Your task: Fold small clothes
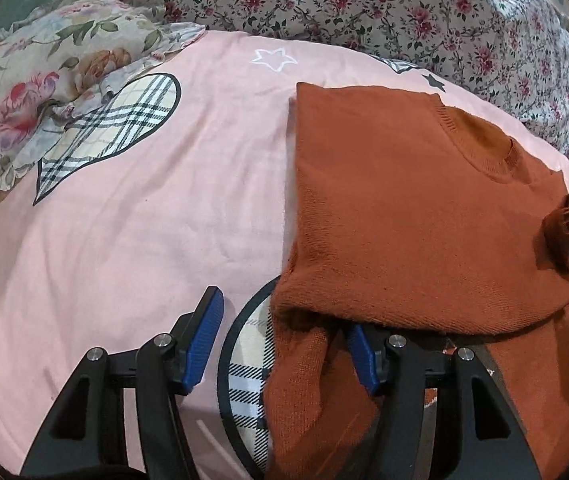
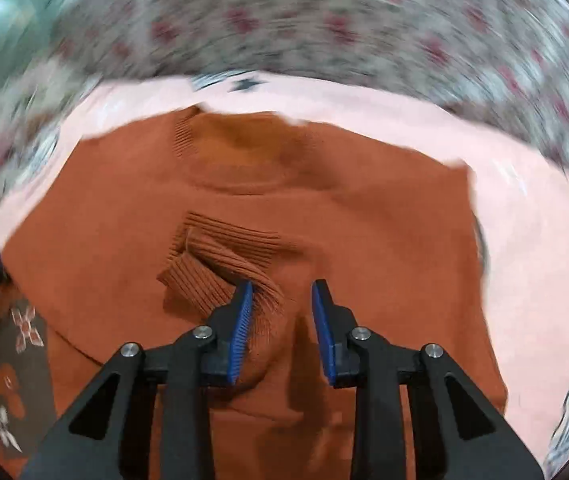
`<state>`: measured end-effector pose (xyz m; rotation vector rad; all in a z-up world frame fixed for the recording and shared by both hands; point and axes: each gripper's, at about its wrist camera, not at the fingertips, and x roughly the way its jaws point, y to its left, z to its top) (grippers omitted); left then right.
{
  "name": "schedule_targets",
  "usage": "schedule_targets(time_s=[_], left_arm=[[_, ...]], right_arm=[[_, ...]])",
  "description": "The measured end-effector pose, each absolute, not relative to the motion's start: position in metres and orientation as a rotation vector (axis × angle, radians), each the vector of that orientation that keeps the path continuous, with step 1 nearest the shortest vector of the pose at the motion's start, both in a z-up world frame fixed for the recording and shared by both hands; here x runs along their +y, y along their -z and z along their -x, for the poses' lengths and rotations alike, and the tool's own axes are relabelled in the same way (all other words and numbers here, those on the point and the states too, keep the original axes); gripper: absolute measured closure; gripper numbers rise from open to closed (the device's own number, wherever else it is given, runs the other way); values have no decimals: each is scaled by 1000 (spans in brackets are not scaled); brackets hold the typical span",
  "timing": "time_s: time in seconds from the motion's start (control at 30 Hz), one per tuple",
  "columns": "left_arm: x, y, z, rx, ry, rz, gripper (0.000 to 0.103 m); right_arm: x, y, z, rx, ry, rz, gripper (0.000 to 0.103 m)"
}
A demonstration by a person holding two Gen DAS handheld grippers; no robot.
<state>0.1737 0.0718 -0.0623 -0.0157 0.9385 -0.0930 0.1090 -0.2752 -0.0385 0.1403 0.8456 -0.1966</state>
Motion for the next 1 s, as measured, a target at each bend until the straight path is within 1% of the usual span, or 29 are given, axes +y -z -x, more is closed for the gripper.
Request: schedule_targets(time_s=[0.07,0.13,0.2,0.27,0.4,0.47,0.5,0.53,0.6,0.7,0.77,0.83,0.9,0.93,0.97,1.0], left_arm=[[69,62,-173,936,91,6,43],[69,63,-174,939,90,6,43],[70,63,-175,940,89,8,43],[70,63,-175,941,88,6,43],[70,64,-175,943,88,8,42],[69,64,-177,946,90,1,42],[68,64,-178,947,92,-3,42],[68,64,-180,946,91,-8,41],[68,62,-182,942,86,-11,44],[76,60,-184,931,57,26,45],[77,63,-184,933,57,34,44],[71,62,-182,929,62,3,44],[66,62,-180,924,53,-30,46],[66,62,-180,922,53,-37,46],[67,62,-179,923,55,-31,47],[69,62,-180,925,56,-20,47]], right_arm=[[-277,35,-98,839,178,-166,62],[-272,30,-92,815,160,-145,36],[-262,25,-91,785,137,-102,25],[-250,24,-96,787,98,-55,22],[-219,36,-110,820,29,98,22],[-208,50,-122,874,40,178,22],[-207,56,-127,899,61,197,26],[-209,60,-130,916,77,193,52],[-230,59,-133,928,121,89,93],[-275,29,-107,783,190,-160,93],[-308,22,-87,722,238,-326,93],[-329,31,-76,728,279,-415,93],[-341,50,-76,795,265,-495,92],[-345,58,-75,814,267,-540,88],[-349,63,-72,815,272,-587,87],[-351,63,-69,800,268,-617,82]])
